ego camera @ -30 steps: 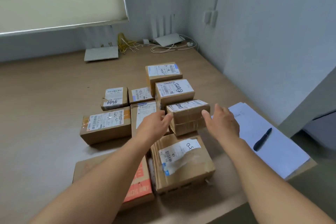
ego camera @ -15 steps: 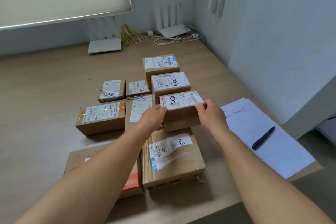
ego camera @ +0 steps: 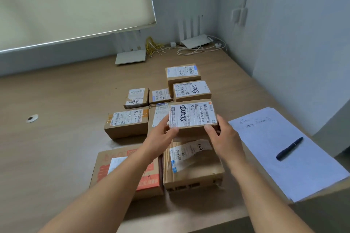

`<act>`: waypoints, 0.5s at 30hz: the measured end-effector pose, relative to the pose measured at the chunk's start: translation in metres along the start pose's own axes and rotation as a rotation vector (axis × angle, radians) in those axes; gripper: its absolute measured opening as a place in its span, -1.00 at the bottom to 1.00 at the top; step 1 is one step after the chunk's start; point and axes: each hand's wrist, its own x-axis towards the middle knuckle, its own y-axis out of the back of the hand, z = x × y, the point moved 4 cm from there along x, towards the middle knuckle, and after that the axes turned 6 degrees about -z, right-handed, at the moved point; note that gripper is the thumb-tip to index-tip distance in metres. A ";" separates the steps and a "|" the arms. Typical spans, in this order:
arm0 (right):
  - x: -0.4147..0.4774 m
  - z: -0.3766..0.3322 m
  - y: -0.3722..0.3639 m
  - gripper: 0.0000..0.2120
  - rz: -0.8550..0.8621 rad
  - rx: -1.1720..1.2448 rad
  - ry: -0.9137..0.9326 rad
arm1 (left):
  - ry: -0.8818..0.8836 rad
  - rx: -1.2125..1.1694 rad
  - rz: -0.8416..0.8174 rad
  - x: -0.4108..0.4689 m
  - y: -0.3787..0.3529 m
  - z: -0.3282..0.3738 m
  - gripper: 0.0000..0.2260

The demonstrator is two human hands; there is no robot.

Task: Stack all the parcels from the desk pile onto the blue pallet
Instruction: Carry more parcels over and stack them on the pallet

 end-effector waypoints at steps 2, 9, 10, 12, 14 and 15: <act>-0.008 -0.008 -0.004 -0.59 0.029 0.015 0.041 | -0.019 -0.023 0.022 -0.011 0.007 -0.002 -0.58; -0.027 -0.045 -0.035 -0.58 -0.008 0.066 0.120 | -0.029 -0.056 0.140 -0.045 0.044 -0.028 -0.57; -0.029 -0.053 -0.042 -0.56 -0.028 0.047 0.131 | -0.029 -0.059 0.150 -0.052 0.052 -0.033 -0.56; -0.033 -0.069 -0.058 -0.53 -0.064 0.038 0.157 | -0.030 -0.057 0.177 -0.069 0.069 -0.046 -0.54; -0.040 -0.087 -0.076 -0.52 -0.101 0.043 0.188 | -0.032 -0.042 0.220 -0.087 0.088 -0.061 -0.53; -0.044 -0.096 -0.087 -0.52 -0.121 0.041 0.204 | -0.029 -0.044 0.242 -0.096 0.099 -0.070 -0.52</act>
